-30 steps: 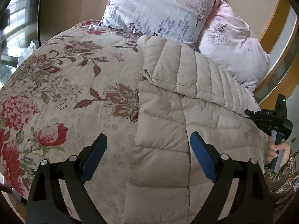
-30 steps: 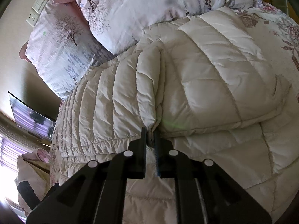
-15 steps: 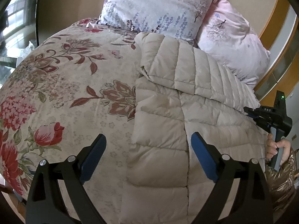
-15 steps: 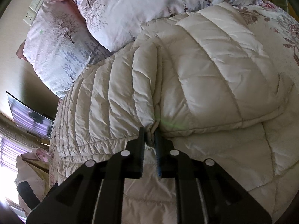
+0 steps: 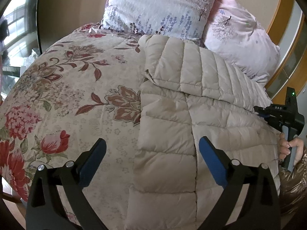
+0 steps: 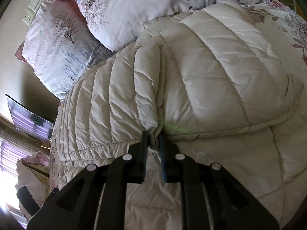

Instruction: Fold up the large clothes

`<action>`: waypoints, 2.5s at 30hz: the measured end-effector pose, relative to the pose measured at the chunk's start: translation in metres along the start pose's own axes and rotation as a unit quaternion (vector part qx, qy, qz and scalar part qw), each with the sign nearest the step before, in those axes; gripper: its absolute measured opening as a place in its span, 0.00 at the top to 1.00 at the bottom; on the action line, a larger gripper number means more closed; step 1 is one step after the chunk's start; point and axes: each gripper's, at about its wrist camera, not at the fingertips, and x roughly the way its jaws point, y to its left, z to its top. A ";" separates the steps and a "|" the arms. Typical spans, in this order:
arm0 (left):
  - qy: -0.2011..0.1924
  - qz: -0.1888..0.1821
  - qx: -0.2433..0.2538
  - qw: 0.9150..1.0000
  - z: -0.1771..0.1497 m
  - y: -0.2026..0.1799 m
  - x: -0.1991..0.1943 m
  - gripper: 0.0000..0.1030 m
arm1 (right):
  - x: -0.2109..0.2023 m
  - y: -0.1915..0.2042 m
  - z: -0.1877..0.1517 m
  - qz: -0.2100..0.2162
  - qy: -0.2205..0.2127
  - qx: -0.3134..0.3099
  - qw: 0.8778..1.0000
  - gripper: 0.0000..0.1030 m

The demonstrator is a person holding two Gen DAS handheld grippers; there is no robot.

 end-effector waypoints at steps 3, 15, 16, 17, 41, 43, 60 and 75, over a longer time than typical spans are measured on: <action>0.003 -0.009 -0.004 1.000 -0.001 0.001 0.001 0.05 | 0.001 0.000 0.001 0.000 0.002 0.000 1.000 0.85; 0.011 -0.028 -0.011 0.999 -0.006 0.000 -0.002 0.05 | -0.005 0.001 0.000 0.006 0.008 -0.003 1.000 0.74; 0.013 -0.029 -0.012 0.999 -0.006 0.000 -0.001 0.05 | -0.008 0.000 -0.001 0.006 0.008 -0.004 1.000 0.73; 0.013 -0.030 -0.012 0.999 -0.006 0.000 -0.001 0.05 | -0.011 0.000 -0.002 0.007 0.007 -0.005 1.000 0.69; 0.041 -0.120 -0.035 0.991 -0.024 0.018 -0.011 0.15 | -0.157 -0.141 -0.043 -0.018 -0.032 0.044 0.998 0.33; 0.042 -0.131 -0.039 0.990 -0.028 0.021 -0.015 0.17 | -0.166 -0.157 -0.052 -0.014 -0.028 0.057 0.998 0.33; 0.038 -0.231 -0.055 0.971 -0.081 0.033 -0.055 0.18 | -0.182 -0.172 -0.136 0.086 0.062 0.018 0.994 0.32; 0.068 -0.260 -0.084 0.959 -0.117 0.046 -0.038 0.18 | -0.149 -0.168 -0.174 0.125 0.130 -0.007 0.984 0.37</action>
